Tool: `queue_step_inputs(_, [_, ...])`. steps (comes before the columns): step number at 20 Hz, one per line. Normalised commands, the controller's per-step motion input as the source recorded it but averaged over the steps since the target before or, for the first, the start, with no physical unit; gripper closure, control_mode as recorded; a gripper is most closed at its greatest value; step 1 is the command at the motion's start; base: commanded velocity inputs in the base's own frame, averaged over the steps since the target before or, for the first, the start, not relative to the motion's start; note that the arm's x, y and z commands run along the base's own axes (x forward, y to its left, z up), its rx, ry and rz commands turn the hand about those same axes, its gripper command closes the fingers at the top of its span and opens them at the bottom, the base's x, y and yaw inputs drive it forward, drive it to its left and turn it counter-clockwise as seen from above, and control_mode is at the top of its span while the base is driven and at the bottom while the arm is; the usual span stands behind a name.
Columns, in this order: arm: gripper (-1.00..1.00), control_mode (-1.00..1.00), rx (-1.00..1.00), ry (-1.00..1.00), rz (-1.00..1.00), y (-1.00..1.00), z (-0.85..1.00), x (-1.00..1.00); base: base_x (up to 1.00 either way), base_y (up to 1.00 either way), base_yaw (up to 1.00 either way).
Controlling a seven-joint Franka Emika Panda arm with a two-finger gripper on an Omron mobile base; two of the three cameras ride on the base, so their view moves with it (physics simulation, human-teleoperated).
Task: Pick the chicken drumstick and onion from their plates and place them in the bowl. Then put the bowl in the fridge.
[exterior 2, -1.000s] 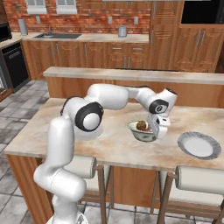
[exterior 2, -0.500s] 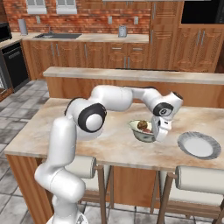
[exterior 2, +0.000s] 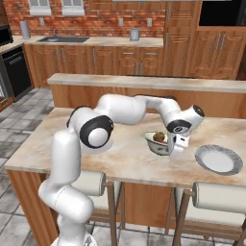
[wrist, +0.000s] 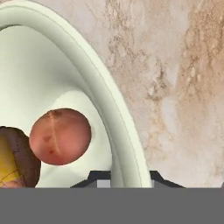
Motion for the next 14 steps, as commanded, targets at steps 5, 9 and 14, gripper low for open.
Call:
queue_step_inputs(5, [1.0,-1.0,-0.05,-0.42,-0.02,0.15,0.03,-0.17,0.0,0.0,0.0])
queue_step_inputs(9, [1.0,-1.0,-0.1,-0.31,0.0,0.09,0.14,-0.14,0.0,0.0,0.0])
queue_step_inputs(14, [1.0,-1.0,-0.24,-0.16,0.02,0.12,0.25,-0.17,0.0,0.0,0.0])
